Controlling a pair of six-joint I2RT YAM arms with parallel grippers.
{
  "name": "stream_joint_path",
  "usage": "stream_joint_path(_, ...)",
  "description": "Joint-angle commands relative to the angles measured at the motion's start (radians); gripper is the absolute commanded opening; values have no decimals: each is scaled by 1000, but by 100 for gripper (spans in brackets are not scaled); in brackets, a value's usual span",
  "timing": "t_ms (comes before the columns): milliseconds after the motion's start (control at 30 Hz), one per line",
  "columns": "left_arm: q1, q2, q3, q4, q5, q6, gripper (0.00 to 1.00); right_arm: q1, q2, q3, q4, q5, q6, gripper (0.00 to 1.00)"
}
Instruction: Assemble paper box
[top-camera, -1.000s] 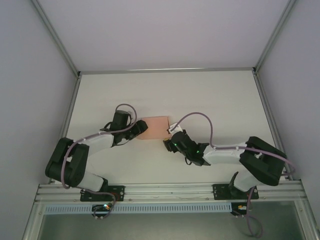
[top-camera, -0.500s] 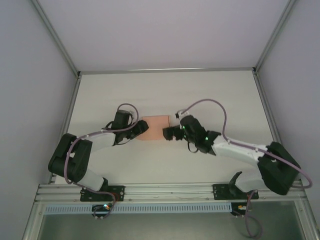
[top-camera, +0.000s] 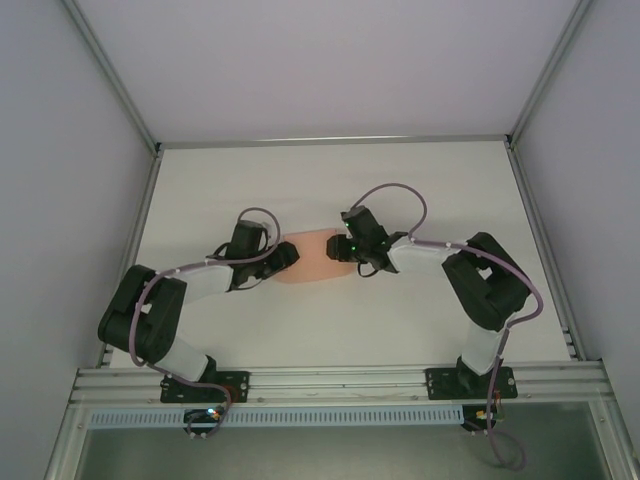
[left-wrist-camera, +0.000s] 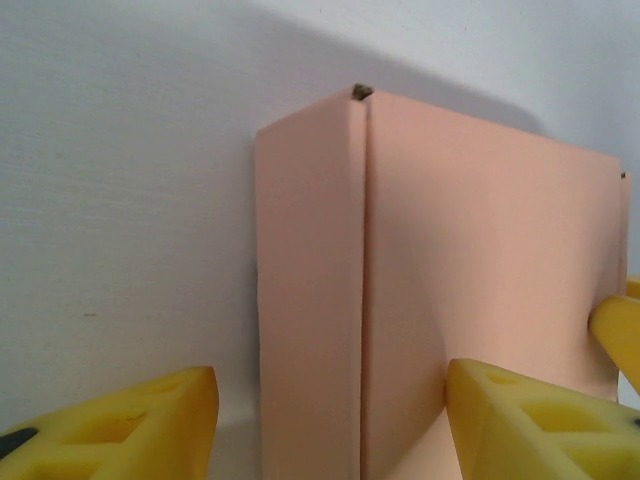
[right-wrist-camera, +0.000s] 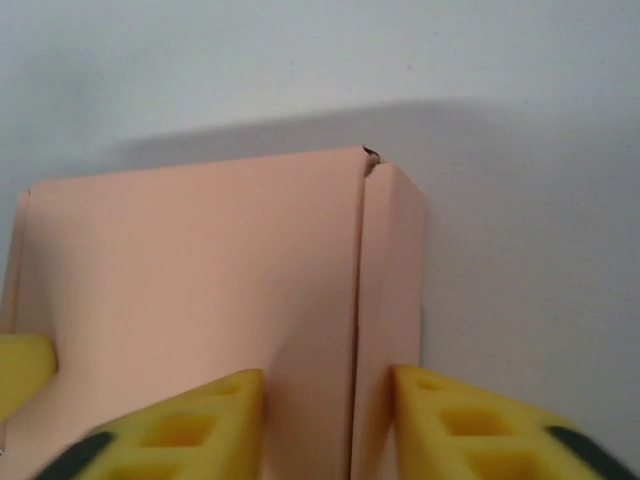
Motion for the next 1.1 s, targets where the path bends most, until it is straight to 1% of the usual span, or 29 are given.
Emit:
stream_joint_path(0, -12, 21, 11, -116, -23, 49, 61, -7, 53, -23, -52, -9, 21, 29)
stream_joint_path(133, -11, -18, 50, -201, -30, 88, 63, -9, 45, -53, -52, 13, 31, 29)
stream_joint_path(233, 4, -55, 64, -235, -45, 107, 66, -15, 42, -61, -58, 17, 19, 27)
stream_joint_path(367, 33, -69, 72, -200, -31, 113, 68, -18, 46, -61, -54, 4, 4, 27)
stream_joint_path(433, 32, -41, 70, -142, 11, 118, 67, -17, 49, -64, -37, -7, 1, 27)
stream_joint_path(567, 37, 52, 73, -30, 133, 111, 62, -23, 49, -68, -18, -26, -12, 28)
stream_joint_path(633, 36, 97, 78, 5, 166, 112, 61, -32, 48, -70, -10, -48, -23, 30)
stream_joint_path(700, 37, 134, 72, 49, 188, 94, 52, -46, 45, -71, 3, -69, -23, 34)
stream_joint_path(733, 36, 145, 63, 85, 206, 82, 49, -54, 39, -74, 18, -83, -17, 36)
stream_joint_path(767, 60, 157, 49, 120, 216, 63, 45, -63, 31, -79, 35, -97, -8, 41)
stream_joint_path(800, 65, 167, 33, 162, 233, 43, 41, -72, 21, -82, 54, -124, 3, 51)
stream_joint_path(867, 81, 184, 1, 237, 262, 0, 37, -94, 4, -87, 90, -185, 15, 73)
stream_joint_path(900, 91, 193, -21, 291, 280, -24, 34, -108, -1, -93, 119, -228, 23, 80)
stream_joint_path(933, 97, 200, -39, 332, 291, -45, 32, -122, -4, -96, 143, -267, 36, 84)
stream_joint_path(967, 102, 209, -54, 367, 304, -62, 32, -140, -5, -101, 172, -310, 60, 86)
stream_joint_path(1033, 107, 224, -68, 401, 322, -72, 32, -165, 0, -109, 237, -388, 104, 88)
stream_joint_path(1067, 110, 230, -74, 407, 328, -72, 29, -173, 4, -117, 280, -425, 131, 88)
